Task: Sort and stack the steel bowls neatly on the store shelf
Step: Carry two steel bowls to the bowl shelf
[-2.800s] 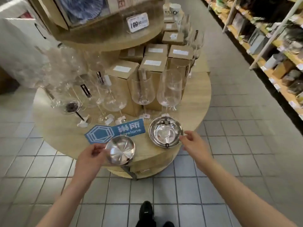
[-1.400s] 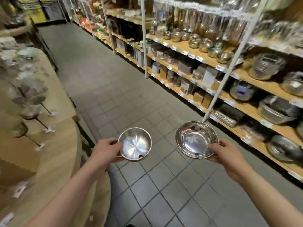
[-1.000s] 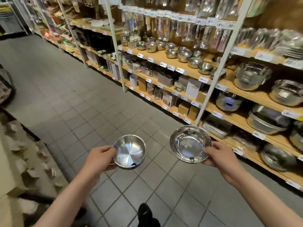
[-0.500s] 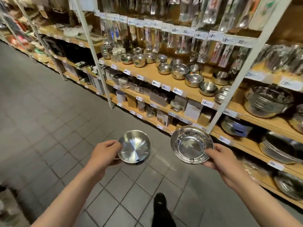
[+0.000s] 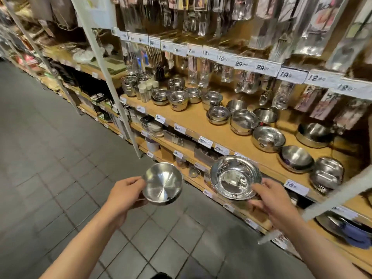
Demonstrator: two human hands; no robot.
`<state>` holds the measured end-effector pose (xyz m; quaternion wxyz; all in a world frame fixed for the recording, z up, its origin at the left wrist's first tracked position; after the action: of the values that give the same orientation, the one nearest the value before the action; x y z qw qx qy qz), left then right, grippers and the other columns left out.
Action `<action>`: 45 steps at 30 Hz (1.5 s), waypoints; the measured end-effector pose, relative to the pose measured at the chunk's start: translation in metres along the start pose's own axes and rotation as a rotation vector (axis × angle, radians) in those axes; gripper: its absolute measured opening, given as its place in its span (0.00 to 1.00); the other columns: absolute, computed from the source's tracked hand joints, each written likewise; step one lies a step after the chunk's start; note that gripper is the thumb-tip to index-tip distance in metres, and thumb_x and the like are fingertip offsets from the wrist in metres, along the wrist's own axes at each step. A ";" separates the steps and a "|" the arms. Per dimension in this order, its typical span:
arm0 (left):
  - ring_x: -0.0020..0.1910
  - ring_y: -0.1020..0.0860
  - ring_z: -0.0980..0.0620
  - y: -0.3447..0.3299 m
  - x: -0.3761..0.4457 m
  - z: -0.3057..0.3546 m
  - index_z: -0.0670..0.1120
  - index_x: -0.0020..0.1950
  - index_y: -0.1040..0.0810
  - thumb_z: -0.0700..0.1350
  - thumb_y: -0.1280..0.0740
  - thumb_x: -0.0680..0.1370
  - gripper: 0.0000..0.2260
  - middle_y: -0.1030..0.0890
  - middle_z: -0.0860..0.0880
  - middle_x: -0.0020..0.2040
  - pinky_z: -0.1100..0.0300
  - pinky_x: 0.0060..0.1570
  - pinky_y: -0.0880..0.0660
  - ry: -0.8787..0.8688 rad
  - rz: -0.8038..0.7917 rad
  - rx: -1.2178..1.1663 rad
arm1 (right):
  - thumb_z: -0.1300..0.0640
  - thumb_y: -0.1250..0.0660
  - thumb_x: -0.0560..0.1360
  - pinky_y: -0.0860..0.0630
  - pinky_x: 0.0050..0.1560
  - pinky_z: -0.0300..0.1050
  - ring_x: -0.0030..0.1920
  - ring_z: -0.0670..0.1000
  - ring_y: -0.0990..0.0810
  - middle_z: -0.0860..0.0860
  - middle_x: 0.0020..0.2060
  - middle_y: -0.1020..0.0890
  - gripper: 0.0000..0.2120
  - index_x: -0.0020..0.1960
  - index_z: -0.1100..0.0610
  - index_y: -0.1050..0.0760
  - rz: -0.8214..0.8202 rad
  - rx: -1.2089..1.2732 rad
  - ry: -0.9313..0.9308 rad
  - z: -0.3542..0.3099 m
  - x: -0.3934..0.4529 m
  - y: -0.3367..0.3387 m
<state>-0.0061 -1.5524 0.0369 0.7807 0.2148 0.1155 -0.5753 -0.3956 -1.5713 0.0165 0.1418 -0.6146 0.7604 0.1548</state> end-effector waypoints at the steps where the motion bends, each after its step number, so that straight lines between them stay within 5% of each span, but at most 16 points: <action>1: 0.31 0.20 0.52 -0.003 0.020 0.006 0.42 0.46 0.13 0.43 0.31 0.79 0.08 0.17 0.46 0.37 0.63 0.32 0.21 0.011 0.000 -0.013 | 0.66 0.32 0.78 0.15 0.44 0.50 0.44 0.55 0.12 0.54 0.43 0.12 0.07 0.55 0.62 0.21 0.006 -0.005 -0.003 -0.006 0.017 -0.007; 7: 0.34 0.19 0.50 -0.031 0.158 0.046 0.44 0.45 0.13 0.43 0.31 0.80 0.08 0.15 0.45 0.38 0.60 0.35 0.17 0.030 -0.075 -0.015 | 0.65 0.33 0.79 0.16 0.50 0.60 0.46 0.62 0.13 0.59 0.44 0.13 0.04 0.50 0.63 0.20 0.111 -0.018 -0.010 -0.034 0.115 -0.051; 9: 0.35 0.19 0.51 -0.041 0.212 0.061 0.44 0.44 0.13 0.43 0.32 0.79 0.09 0.15 0.45 0.38 0.57 0.40 0.16 0.028 -0.125 0.012 | 0.64 0.34 0.79 0.15 0.40 0.51 0.45 0.61 0.13 0.58 0.43 0.13 0.04 0.50 0.61 0.20 0.162 -0.015 -0.025 -0.040 0.146 -0.067; 11: 0.33 0.20 0.53 -0.050 0.268 0.080 0.44 0.41 0.15 0.42 0.32 0.79 0.09 0.18 0.46 0.37 0.57 0.40 0.17 0.023 -0.178 0.038 | 0.65 0.35 0.80 0.25 0.23 0.37 0.35 0.55 0.15 0.57 0.37 0.13 0.05 0.48 0.62 0.21 0.208 0.016 -0.018 -0.050 0.174 -0.082; 13: 0.34 0.20 0.53 -0.057 0.320 0.101 0.41 0.46 0.15 0.42 0.32 0.79 0.08 0.17 0.46 0.38 0.60 0.37 0.17 0.034 -0.205 0.060 | 0.66 0.36 0.80 0.32 0.19 0.34 0.27 0.50 0.21 0.59 0.35 0.16 0.05 0.49 0.63 0.22 0.293 0.050 -0.030 -0.056 0.199 -0.093; 16: 0.33 0.19 0.53 -0.072 0.382 0.129 0.37 0.48 0.16 0.39 0.33 0.79 0.08 0.16 0.45 0.38 0.62 0.31 0.21 0.021 -0.265 0.140 | 0.67 0.35 0.80 0.24 0.31 0.42 0.37 0.58 0.20 0.65 0.42 0.15 0.04 0.51 0.62 0.22 0.375 0.152 -0.075 -0.065 0.226 -0.113; 19: 0.36 0.17 0.50 -0.093 0.427 0.155 0.40 0.45 0.16 0.37 0.34 0.79 0.07 0.15 0.43 0.41 0.62 0.29 0.21 0.014 -0.307 0.170 | 0.67 0.34 0.79 0.19 0.31 0.41 0.36 0.55 0.17 0.56 0.36 0.13 0.04 0.52 0.63 0.21 0.442 0.191 -0.124 -0.064 0.245 -0.125; 24: 0.45 0.16 0.46 -0.138 0.479 0.171 0.46 0.55 0.16 0.38 0.33 0.80 0.08 0.13 0.46 0.47 0.60 0.35 0.18 -0.032 -0.443 0.229 | 0.68 0.30 0.76 0.15 0.37 0.45 0.49 0.63 0.14 0.67 0.50 0.16 0.09 0.55 0.69 0.24 0.549 0.268 -0.198 -0.044 0.281 -0.123; 28: 0.37 0.17 0.42 -0.171 0.508 0.165 0.47 0.51 0.14 0.36 0.34 0.79 0.10 0.13 0.41 0.44 0.41 0.43 0.16 -0.061 -0.468 0.316 | 0.68 0.32 0.77 0.14 0.39 0.48 0.49 0.63 0.14 0.64 0.49 0.14 0.05 0.53 0.65 0.22 0.598 0.275 -0.211 -0.030 0.311 -0.119; 34: 0.27 0.19 0.52 -0.202 0.547 0.148 0.49 0.50 0.13 0.39 0.34 0.80 0.10 0.15 0.48 0.35 0.58 0.27 0.23 -0.076 -0.474 0.368 | 0.66 0.31 0.77 0.16 0.37 0.42 0.44 0.55 0.16 0.63 0.48 0.15 0.05 0.52 0.63 0.21 0.596 0.208 -0.240 -0.001 0.338 -0.111; 37: 0.24 0.23 0.60 -0.212 0.558 0.141 0.45 0.45 0.14 0.39 0.31 0.79 0.07 0.17 0.53 0.29 0.66 0.22 0.28 -0.136 -0.439 0.407 | 0.67 0.33 0.78 0.15 0.43 0.48 0.45 0.57 0.18 0.68 0.50 0.18 0.05 0.53 0.65 0.21 0.572 0.156 -0.231 0.011 0.345 -0.106; 42: 0.26 0.24 0.53 -0.219 0.572 0.128 0.46 0.46 0.15 0.40 0.33 0.79 0.07 0.22 0.55 0.26 0.56 0.31 0.21 -0.100 -0.452 0.430 | 0.66 0.33 0.78 0.17 0.41 0.46 0.42 0.53 0.15 0.56 0.42 0.14 0.13 0.44 0.50 0.17 0.555 0.138 -0.191 0.019 0.350 -0.104; 45: 0.24 0.25 0.56 -0.222 0.577 0.126 0.45 0.46 0.15 0.39 0.33 0.80 0.07 0.22 0.56 0.25 0.59 0.31 0.25 -0.123 -0.456 0.448 | 0.65 0.33 0.78 0.19 0.36 0.43 0.37 0.49 0.15 0.53 0.39 0.13 0.13 0.42 0.51 0.17 0.574 0.149 -0.194 0.022 0.352 -0.102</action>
<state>-0.0452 -2.1558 -0.1440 0.5706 0.3146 -0.0165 -0.7584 -0.3668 -1.8958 -0.1528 0.2086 -0.3451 0.8951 0.1903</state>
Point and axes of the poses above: each hand's wrist, its own x-axis towards the middle knuckle, its own y-axis out of the back of the hand, z = x × y, the point moved 6 cm from there along x, towards the middle knuckle
